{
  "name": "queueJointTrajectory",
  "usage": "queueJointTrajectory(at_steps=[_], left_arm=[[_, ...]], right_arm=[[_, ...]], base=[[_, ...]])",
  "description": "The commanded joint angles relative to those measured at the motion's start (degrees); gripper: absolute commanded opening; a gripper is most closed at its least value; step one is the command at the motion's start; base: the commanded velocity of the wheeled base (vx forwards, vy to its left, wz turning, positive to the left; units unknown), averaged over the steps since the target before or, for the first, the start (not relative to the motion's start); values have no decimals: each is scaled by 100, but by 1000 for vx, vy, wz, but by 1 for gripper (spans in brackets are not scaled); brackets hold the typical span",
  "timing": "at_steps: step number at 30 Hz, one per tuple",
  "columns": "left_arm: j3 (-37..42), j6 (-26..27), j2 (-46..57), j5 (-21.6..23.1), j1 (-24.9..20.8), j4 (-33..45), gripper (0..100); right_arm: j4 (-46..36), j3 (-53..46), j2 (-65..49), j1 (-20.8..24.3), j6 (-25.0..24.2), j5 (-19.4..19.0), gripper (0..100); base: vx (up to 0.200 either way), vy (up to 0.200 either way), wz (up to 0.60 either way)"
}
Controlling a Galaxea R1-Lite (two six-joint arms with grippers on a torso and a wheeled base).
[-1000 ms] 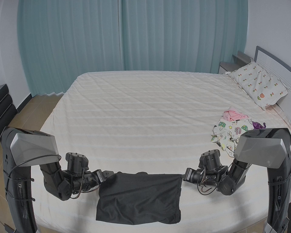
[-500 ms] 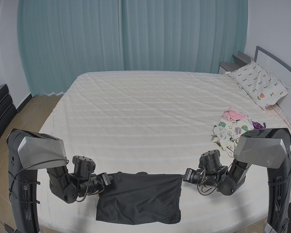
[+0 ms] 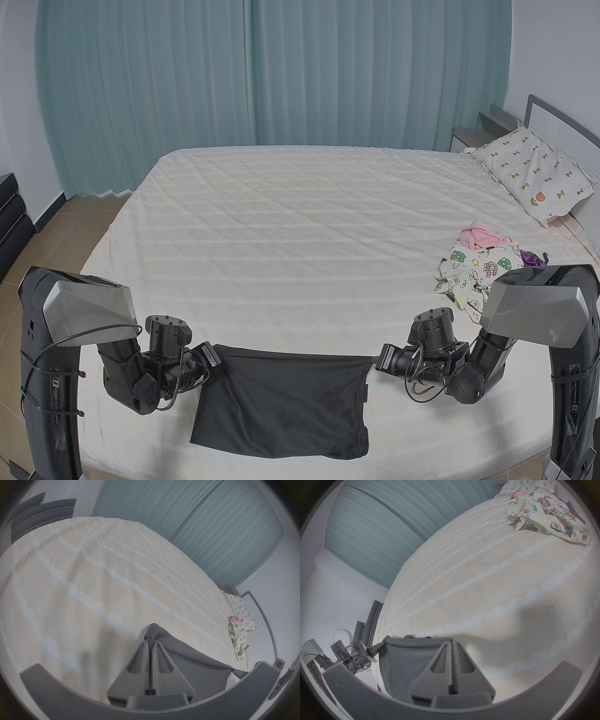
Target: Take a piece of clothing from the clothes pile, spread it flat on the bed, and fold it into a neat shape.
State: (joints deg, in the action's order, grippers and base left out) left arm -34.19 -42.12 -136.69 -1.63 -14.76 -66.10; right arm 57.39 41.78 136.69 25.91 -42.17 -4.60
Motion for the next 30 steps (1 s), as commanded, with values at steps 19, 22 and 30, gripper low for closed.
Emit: queueJointTrajectory(at_steps=[19, 22, 30], left_arm=[[387, 151, 231, 32, 237, -35, 100], [572, 195, 301, 58, 246, -140, 100], [862, 503, 319, 392, 237, -175, 100]], right_arm=[[167, -240, -161, -7, -11, -24, 100], [316, -671, -266, 134, 42, -103, 100], [1591, -1559, -20, 407, 613, -402, 100]], base=[[0, 0, 0], [0, 0, 0], [-150, 0, 0]])
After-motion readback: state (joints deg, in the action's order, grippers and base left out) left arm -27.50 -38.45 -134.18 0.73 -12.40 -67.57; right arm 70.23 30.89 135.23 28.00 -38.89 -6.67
